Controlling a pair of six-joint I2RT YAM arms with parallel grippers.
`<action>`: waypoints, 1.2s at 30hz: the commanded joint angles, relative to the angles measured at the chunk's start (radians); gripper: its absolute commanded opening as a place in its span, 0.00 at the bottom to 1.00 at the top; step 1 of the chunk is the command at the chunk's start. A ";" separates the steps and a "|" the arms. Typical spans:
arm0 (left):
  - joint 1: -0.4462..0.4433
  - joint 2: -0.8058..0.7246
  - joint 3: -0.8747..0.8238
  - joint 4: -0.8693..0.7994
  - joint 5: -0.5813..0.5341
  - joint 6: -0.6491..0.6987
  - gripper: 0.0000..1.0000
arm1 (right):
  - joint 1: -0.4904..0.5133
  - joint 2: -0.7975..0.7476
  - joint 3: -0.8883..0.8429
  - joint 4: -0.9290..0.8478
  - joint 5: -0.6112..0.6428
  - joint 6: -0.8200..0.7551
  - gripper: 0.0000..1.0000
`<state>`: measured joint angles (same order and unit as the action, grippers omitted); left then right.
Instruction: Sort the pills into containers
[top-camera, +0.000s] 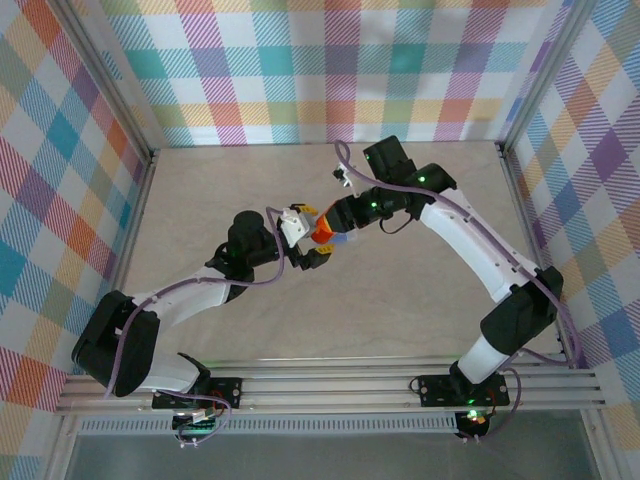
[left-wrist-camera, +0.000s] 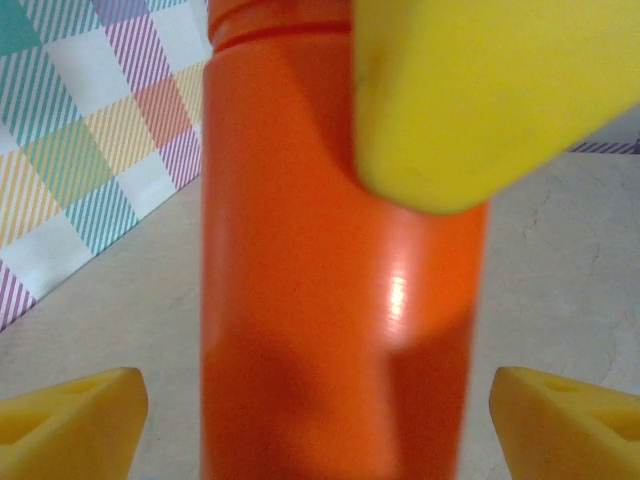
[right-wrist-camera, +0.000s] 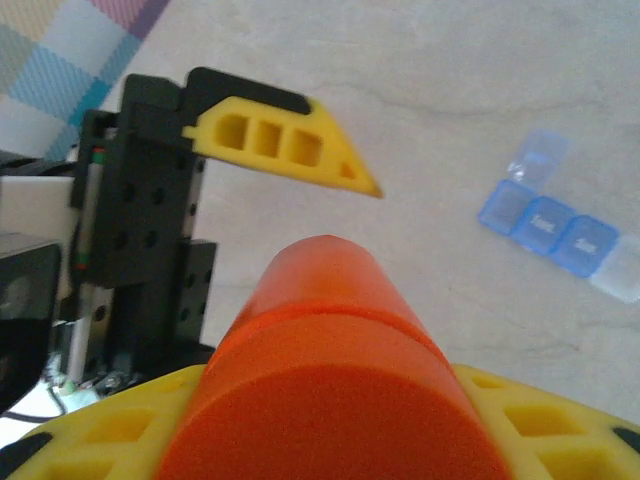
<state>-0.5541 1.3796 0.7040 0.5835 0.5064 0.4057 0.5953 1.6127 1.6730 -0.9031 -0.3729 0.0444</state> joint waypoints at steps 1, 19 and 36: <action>-0.004 -0.005 0.014 0.047 0.040 0.009 0.87 | 0.004 -0.032 -0.023 0.035 -0.112 0.034 0.42; -0.004 -0.001 0.056 -0.028 0.135 0.022 0.74 | -0.003 -0.081 -0.060 0.093 -0.126 0.060 0.42; -0.013 -0.005 0.072 -0.054 0.136 0.034 0.60 | -0.008 -0.083 -0.093 0.134 -0.160 0.091 0.42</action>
<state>-0.5564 1.3796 0.7464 0.5373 0.6193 0.4171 0.5941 1.5475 1.5826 -0.8009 -0.4938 0.1223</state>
